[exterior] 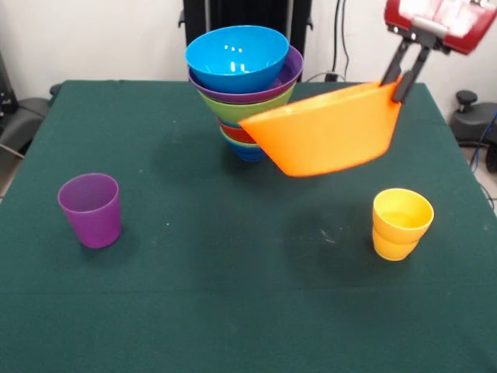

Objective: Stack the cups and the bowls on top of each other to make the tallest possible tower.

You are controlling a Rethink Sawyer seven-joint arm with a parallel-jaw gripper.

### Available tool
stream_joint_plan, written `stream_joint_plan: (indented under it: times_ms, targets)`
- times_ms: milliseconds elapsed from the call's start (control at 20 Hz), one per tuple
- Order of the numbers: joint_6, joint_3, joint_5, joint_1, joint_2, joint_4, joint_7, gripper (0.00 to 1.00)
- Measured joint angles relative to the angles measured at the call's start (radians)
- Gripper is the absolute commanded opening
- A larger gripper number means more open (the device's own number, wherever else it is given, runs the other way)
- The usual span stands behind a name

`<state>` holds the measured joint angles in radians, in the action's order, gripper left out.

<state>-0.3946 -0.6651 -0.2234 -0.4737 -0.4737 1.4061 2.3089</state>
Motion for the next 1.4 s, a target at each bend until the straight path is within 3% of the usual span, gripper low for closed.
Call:
stream_joint_plan:
  times_ms: [750, 1400]
  targets:
    - [-0.306, -0.001, 0.017, 0.113, -0.132, -0.091, 0.0, 0.0]
    - [-0.408, 0.001, 0.074, 0.144, -0.216, -0.125, 0.0, 0.0]
